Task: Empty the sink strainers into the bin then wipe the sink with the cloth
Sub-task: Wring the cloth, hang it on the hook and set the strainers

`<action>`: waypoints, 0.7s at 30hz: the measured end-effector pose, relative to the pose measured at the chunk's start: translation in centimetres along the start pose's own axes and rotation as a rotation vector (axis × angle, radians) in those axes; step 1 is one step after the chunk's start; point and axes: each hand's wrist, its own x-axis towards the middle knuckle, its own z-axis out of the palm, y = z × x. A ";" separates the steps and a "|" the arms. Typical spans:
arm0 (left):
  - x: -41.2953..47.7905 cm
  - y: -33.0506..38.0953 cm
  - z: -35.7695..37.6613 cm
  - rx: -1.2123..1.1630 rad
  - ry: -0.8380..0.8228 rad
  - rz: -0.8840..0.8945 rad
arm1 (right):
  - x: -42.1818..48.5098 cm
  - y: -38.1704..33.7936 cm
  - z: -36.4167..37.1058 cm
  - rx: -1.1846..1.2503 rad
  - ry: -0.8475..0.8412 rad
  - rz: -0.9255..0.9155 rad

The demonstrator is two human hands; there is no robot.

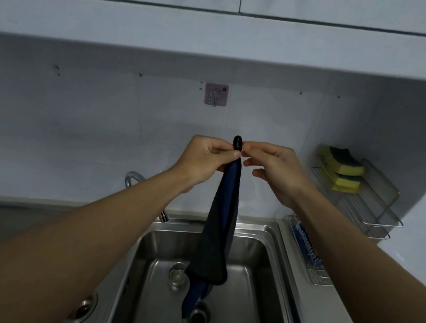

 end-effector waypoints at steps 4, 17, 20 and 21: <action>0.0 -0.1 -1.1 -0.014 0.027 -0.065 | 1.6 -0.4 1.5 -0.092 -0.042 -0.053; 7.8 1.7 -4.6 0.083 0.217 -0.237 | 11.4 -2.4 6.0 -0.123 0.067 0.040; 10.5 1.4 -5.2 0.188 0.211 -0.228 | 13.8 -3.0 6.2 -0.218 0.083 0.048; 11.5 1.2 -5.4 0.207 0.215 -0.224 | 14.7 -3.1 6.2 -0.246 0.092 0.051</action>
